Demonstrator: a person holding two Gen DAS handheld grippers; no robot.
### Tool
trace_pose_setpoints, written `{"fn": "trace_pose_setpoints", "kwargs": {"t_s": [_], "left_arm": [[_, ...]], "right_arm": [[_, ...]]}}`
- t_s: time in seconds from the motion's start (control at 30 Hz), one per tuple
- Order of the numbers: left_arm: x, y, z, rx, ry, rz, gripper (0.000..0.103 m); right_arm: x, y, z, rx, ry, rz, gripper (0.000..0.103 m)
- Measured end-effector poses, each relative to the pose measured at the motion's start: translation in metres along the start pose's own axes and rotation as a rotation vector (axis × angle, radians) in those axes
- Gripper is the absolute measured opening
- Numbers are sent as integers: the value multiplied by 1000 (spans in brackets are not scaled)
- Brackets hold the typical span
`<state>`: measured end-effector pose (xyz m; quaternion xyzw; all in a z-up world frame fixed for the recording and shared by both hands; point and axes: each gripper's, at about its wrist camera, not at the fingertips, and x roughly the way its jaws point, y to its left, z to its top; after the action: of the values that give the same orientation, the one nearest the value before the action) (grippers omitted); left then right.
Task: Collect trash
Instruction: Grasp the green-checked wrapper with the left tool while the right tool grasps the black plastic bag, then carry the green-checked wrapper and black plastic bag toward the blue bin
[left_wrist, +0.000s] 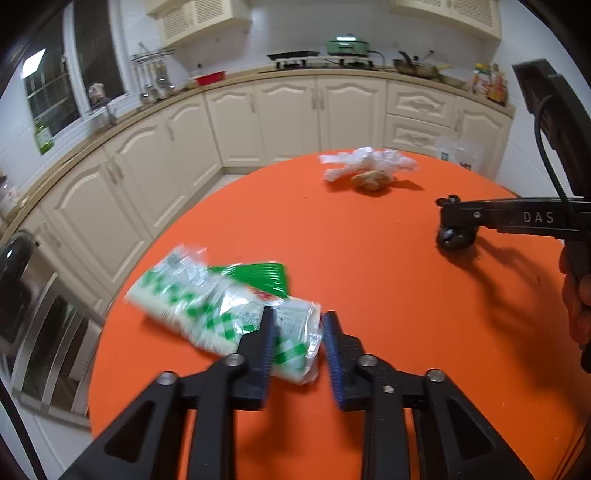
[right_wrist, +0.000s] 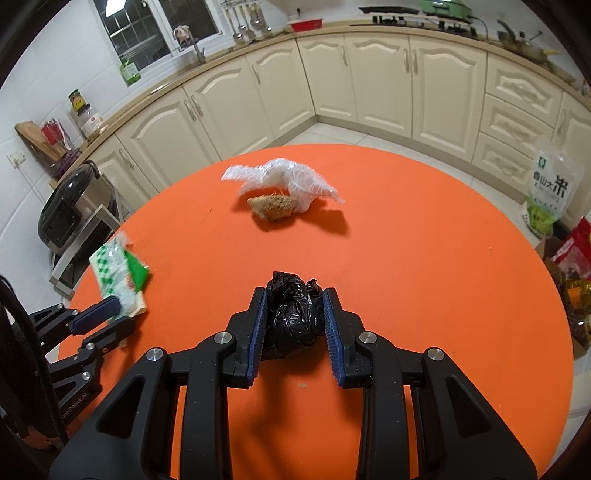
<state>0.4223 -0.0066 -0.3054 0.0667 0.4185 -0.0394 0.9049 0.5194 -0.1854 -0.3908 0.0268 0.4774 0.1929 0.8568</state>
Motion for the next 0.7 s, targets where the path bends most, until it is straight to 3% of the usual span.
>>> {"fn": "trace_pose_setpoints", "kwargs": {"t_s": [0.07, 0.13, 0.23, 0.33, 0.4, 0.5, 0.53, 0.57, 0.63, 0.7], "left_arm": [[-7, 3, -7, -49, -7, 53, 77], [-12, 4, -12, -117, -31, 108, 98], [-11, 1, -18, -214, -38, 146, 101], [3, 2, -18, -287, 1, 181, 102], [27, 8, -8, -305, 106, 192, 103], [41, 12, -1, -341, 105, 140, 96], [41, 9, 0, -331, 94, 130, 83], [40, 5, 0, -321, 77, 120, 62], [40, 0, 0, -307, 76, 89, 48], [41, 1, 0, -296, 76, 66, 47]], "right_arm": [[-1, 2, -3, -4, 0, 0, 28], [-2, 6, -6, -6, 1, 2, 28], [-3, 9, -9, -12, 2, 5, 28], [-4, 10, -14, -15, 0, 9, 28], [-5, 12, -17, -16, -3, 12, 28], [-9, 15, -21, -16, -3, 13, 28], [-10, 16, -22, -15, -4, 17, 28], [-13, 16, -23, -14, -7, 19, 28], [-18, 16, -24, -14, -13, 15, 28], [-24, 15, -27, -9, -23, 12, 28]]}}
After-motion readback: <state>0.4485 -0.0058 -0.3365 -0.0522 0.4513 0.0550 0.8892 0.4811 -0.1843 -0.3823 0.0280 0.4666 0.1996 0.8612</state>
